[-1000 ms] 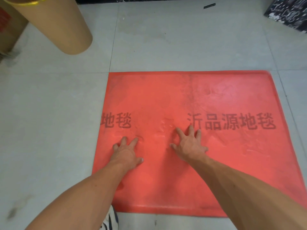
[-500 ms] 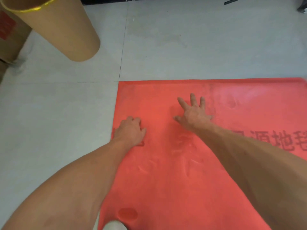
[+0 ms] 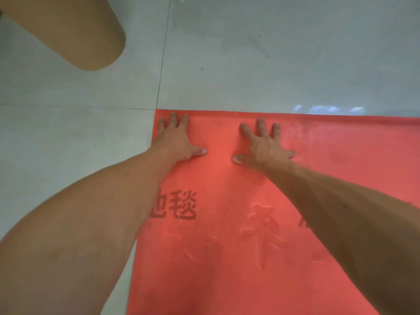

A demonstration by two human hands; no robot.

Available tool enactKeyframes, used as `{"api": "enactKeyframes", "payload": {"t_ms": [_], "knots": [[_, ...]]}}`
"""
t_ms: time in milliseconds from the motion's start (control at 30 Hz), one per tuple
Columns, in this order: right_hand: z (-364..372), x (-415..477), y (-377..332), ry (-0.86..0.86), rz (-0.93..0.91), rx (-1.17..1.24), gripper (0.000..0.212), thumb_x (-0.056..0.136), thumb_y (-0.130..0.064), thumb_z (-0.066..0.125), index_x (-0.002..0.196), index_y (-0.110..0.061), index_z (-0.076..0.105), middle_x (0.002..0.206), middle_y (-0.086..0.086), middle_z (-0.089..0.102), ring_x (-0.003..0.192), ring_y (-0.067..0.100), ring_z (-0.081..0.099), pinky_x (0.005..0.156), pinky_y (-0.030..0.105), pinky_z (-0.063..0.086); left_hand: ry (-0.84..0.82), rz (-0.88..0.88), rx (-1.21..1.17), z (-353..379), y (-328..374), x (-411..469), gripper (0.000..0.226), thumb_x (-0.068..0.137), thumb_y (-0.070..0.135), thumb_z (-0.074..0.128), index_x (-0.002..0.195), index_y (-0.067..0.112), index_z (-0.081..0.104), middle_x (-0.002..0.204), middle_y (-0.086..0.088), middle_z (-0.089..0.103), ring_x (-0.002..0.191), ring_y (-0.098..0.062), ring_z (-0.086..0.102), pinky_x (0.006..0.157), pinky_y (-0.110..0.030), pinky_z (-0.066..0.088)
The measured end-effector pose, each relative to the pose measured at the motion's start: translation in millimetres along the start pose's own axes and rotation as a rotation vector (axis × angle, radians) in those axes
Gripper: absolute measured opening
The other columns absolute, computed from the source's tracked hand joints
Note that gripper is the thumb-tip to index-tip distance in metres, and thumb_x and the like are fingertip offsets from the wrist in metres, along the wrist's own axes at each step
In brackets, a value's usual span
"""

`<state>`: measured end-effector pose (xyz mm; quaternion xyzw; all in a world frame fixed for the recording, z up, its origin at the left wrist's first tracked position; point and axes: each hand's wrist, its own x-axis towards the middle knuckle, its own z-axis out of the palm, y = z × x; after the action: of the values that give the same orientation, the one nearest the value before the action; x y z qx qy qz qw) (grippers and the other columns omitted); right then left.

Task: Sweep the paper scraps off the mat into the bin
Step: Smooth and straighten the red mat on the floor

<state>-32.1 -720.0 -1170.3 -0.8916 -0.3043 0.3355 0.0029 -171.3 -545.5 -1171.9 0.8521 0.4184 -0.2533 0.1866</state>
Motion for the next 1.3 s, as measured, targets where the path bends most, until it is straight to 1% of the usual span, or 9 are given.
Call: {"api": "enactKeyframes", "payload": {"t_ms": [167, 300, 533, 667, 733, 800, 933, 1100, 1300], "knots": [[-3.7, 0.2, -3.3, -0.015, 0.016, -0.005, 0.095, 0.074, -0.060, 0.071, 0.143, -0.058, 0.006, 0.159, -0.018, -0.014, 0.147, 0.027, -0.019, 0.086, 0.088, 0.017, -0.060, -0.038, 0.009, -10.6, 6.6, 1.4, 0.131, 0.064, 0.067, 0.075, 0.155, 0.026, -0.009, 0.164, -0.002, -0.014, 0.148, -0.038, -0.011, 0.120, -0.049, 0.012], [-12.8, 1.8, -9.8, -0.079, 0.063, 0.011, 0.103, 0.071, -0.059, 0.075, 0.141, -0.062, -0.001, 0.156, -0.022, -0.020, 0.146, 0.026, -0.022, 0.086, 0.088, 0.018, -0.107, -0.043, 0.012, -15.3, 6.5, 6.1, 0.135, 0.061, 0.068, 0.076, 0.154, 0.027, -0.014, 0.162, 0.001, -0.022, 0.148, -0.034, -0.018, 0.118, -0.055, 0.015], [-16.6, 5.1, -10.9, -0.115, 0.082, 0.016, 0.106, 0.072, -0.059, 0.075, 0.141, -0.062, -0.006, 0.155, -0.021, -0.026, 0.145, 0.026, -0.026, 0.087, 0.087, 0.017, -0.100, -0.008, 0.039, -17.0, 5.6, 10.9, 0.140, 0.059, 0.071, 0.075, 0.153, 0.024, -0.017, 0.160, -0.004, -0.026, 0.148, -0.028, -0.021, 0.118, -0.058, 0.011], [-13.2, 9.9, -8.7, -0.089, 0.033, -0.073, 0.109, 0.071, -0.064, 0.071, 0.144, -0.057, -0.010, 0.158, -0.014, -0.024, 0.146, 0.030, -0.023, 0.091, 0.087, 0.012, -0.105, -0.007, 0.049, -13.0, 7.6, 14.0, 0.140, 0.059, 0.070, 0.075, 0.152, 0.023, -0.019, 0.160, -0.006, -0.028, 0.147, -0.030, -0.023, 0.117, -0.058, 0.011], [-19.3, 16.5, -6.5, -0.069, -0.086, -0.192, 0.112, 0.069, -0.068, 0.068, 0.146, -0.053, -0.011, 0.159, -0.012, -0.022, 0.146, 0.027, -0.023, 0.094, 0.085, 0.007, -0.098, 0.001, 0.056, -11.8, 6.0, 14.4, 0.140, 0.059, 0.071, 0.075, 0.153, 0.023, -0.018, 0.160, -0.006, -0.027, 0.147, -0.031, -0.023, 0.118, -0.058, 0.010], [-25.5, 26.0, -11.1, -0.022, -0.242, -0.264, 0.108, 0.071, -0.073, 0.062, 0.148, -0.049, -0.010, 0.160, -0.013, -0.019, 0.147, 0.024, -0.021, 0.098, 0.083, 0.005, -0.093, -0.001, 0.067, -10.6, 4.8, 15.6, 0.140, 0.059, 0.073, 0.074, 0.153, 0.023, -0.018, 0.160, -0.006, -0.027, 0.147, -0.031, -0.023, 0.118, -0.057, 0.011], [-12.4, 32.7, -52.8, -0.014, -0.405, -0.179, 0.090, 0.081, -0.078, 0.041, 0.152, -0.042, -0.003, 0.161, -0.014, -0.012, 0.148, 0.021, -0.015, 0.101, 0.080, 0.000, -0.086, 0.005, 0.102, -9.9, 4.9, 16.3, 0.139, 0.059, 0.075, 0.070, 0.153, 0.023, -0.018, 0.161, -0.007, -0.024, 0.148, -0.031, -0.020, 0.119, -0.054, 0.011], [6.2, 35.6, -55.3, -0.002, -0.423, -0.214, 0.077, 0.086, -0.078, 0.021, 0.151, -0.044, -0.004, 0.160, -0.018, -0.013, 0.148, 0.016, -0.016, 0.100, 0.079, -0.006, -0.086, 0.015, 0.098, -8.0, 4.1, 16.4, 0.136, 0.062, 0.074, 0.070, 0.153, 0.023, -0.018, 0.161, -0.008, -0.024, 0.148, -0.032, -0.019, 0.119, -0.054, 0.011], [-9.1, 37.4, -20.4, 0.015, -0.449, -0.188, 0.067, 0.093, -0.070, 0.016, 0.152, -0.041, 0.002, 0.161, -0.020, -0.006, 0.149, 0.012, -0.011, 0.105, 0.074, -0.005, -0.078, 0.015, 0.100, -7.0, 2.8, 17.7, 0.140, 0.057, 0.077, 0.070, 0.153, 0.023, -0.018, 0.161, -0.008, -0.024, 0.147, -0.032, -0.020, 0.120, -0.052, 0.007]]}}
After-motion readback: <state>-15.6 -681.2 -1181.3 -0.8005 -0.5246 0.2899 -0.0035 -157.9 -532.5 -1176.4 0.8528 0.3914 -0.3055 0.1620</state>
